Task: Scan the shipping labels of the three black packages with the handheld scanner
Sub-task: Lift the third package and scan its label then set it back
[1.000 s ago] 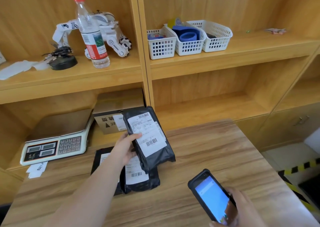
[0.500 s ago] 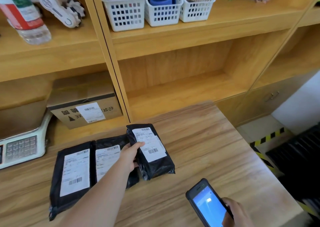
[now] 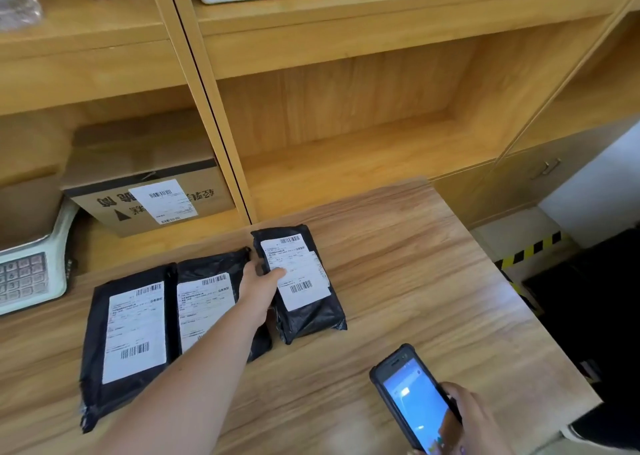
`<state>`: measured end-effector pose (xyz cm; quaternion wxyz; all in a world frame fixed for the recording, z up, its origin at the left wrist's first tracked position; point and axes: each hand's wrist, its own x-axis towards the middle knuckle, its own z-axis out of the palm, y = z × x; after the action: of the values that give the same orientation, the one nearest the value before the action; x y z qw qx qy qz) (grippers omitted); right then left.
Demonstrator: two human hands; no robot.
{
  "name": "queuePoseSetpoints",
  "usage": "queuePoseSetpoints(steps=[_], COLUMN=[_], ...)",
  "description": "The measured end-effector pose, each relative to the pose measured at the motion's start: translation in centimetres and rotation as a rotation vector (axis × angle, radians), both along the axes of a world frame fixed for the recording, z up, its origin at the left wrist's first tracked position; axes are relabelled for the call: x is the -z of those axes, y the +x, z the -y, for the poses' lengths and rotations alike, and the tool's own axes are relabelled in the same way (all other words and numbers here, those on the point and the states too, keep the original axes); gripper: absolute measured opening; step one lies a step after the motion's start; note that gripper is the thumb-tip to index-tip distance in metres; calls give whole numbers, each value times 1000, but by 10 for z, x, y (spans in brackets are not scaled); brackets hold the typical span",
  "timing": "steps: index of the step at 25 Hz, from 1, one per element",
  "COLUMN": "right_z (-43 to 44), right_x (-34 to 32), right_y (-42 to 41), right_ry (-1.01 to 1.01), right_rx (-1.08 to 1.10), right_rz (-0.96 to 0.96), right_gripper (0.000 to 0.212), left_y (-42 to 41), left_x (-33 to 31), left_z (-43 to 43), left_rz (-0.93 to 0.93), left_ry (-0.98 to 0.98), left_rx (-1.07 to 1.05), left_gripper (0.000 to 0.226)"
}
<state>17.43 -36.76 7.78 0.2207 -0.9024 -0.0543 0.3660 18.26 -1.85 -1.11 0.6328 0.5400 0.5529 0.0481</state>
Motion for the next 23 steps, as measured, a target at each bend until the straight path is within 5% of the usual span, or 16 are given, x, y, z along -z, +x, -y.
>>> queuePoseSetpoints(steps=[6,11,14,23], right_z=[-12,-20,-21,-30], right_x=[7,9,7,42], right_y=[-6,-5,-1,17], right_ry=[13,78,139,249], right_rx=[-19,-29,7,106], right_rz=[63,24,50,128], right_gripper=[71,92,87,79], left_y=[-3,-3,-15,-90], left_x=[2,-9,-19,-23], left_z=[-5,-7,-8,22], left_rz=[-73,-61,0,42], left_ry=[4,-2,43,323], left_rx=[43,63,80,189], left_gripper=[24,48,72,58])
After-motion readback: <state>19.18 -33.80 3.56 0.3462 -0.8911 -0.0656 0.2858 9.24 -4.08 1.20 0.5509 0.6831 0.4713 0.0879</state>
